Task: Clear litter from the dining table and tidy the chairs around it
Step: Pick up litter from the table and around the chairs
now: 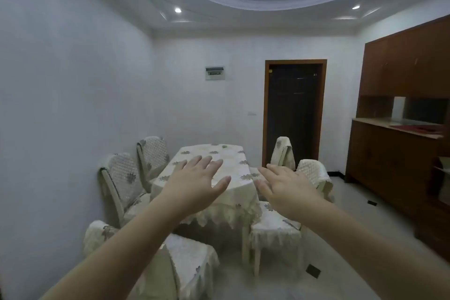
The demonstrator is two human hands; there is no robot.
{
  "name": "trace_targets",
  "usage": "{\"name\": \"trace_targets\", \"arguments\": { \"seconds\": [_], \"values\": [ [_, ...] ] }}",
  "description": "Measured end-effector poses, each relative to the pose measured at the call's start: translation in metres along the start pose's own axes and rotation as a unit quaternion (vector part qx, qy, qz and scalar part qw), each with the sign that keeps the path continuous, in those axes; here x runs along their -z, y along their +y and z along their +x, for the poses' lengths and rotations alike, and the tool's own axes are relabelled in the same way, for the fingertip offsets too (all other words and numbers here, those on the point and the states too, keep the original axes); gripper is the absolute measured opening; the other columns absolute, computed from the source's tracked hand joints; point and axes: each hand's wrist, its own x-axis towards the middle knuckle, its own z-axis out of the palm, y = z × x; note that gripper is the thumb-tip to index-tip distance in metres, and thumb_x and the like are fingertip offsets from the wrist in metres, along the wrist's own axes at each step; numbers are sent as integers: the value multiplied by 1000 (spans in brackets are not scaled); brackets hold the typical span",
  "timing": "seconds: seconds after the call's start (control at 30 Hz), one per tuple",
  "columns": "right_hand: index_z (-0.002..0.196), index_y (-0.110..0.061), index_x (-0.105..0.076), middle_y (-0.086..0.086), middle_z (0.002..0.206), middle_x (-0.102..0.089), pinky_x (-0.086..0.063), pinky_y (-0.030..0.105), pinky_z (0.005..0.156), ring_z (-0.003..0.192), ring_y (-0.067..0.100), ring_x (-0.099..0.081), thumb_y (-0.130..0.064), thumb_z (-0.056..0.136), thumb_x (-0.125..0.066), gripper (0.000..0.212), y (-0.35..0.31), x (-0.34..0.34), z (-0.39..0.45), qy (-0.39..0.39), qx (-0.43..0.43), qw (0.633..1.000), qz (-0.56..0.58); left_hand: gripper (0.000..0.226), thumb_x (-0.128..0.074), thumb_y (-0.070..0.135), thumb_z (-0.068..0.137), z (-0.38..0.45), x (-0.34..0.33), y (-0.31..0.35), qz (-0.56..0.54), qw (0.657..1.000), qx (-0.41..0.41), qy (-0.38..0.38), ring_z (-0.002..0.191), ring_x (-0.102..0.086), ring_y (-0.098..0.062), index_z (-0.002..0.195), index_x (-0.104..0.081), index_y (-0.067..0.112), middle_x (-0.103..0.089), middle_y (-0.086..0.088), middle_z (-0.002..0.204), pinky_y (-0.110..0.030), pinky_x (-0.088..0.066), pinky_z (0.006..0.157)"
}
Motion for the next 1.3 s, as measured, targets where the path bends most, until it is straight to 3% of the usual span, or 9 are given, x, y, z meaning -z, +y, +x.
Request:
{"name": "trace_targets", "arguments": {
  "seconds": [0.23, 0.47, 0.7, 0.93, 1.23, 1.3],
  "values": [
    [150, -32, -21, -8, 156, -25, -15, 36, 115, 144, 12, -18, -52, 100, -16, 54, 73, 10, 10, 40, 7, 999, 1, 68, -9, 69, 91, 43, -14, 46, 27, 999, 25, 8, 147, -9, -18, 151, -13, 38, -13, 6, 160, -47, -10, 117],
    [147, -34, -27, -9, 153, -31, -16, 36, 115, 142, 12, -23, -55, 99, -16, 54, 150, 14, 38, 75, -6, 997, -8, 63, -13, 65, 94, 104, -28, 105, 26, 999, 2, 28, 146, -9, -13, 151, -14, 38, -15, 8, 160, -42, -12, 117],
    [149, -32, -22, -9, 154, -28, -16, 37, 115, 143, 12, -21, -57, 98, -13, 58, 178, 4, 71, 82, 0, 997, -5, 66, -10, 68, 92, 137, -51, 113, 53, 998, 33, 11, 147, -10, -14, 151, -13, 39, -13, 8, 160, -42, -12, 118],
    [150, -31, -19, -8, 157, -22, -13, 38, 116, 144, 12, -17, -54, 99, -14, 55, 160, -20, 120, 53, 34, 998, 17, 64, -12, 66, 93, 164, -71, 79, 57, 997, 56, -3, 147, -8, -14, 151, -10, 39, -11, 7, 161, -41, -11, 119],
    [152, -33, -10, -9, 159, -18, -14, 37, 118, 145, 13, -15, -64, 89, -2, 70, 93, -74, 234, 19, 70, 997, 0, 64, -6, 66, 92, 212, -109, -37, 40, 996, 84, 2, 147, -10, -14, 151, -9, 40, -14, 9, 160, -41, -13, 118],
    [152, -33, -11, -8, 159, -18, -12, 37, 117, 145, 13, -15, -62, 93, -6, 66, 80, -80, 260, 15, 72, 997, -10, 66, -6, 67, 92, 226, -113, -63, 52, 995, 86, -5, 147, -9, -14, 151, -8, 39, -13, 9, 160, -41, -12, 118]
  ]
}}
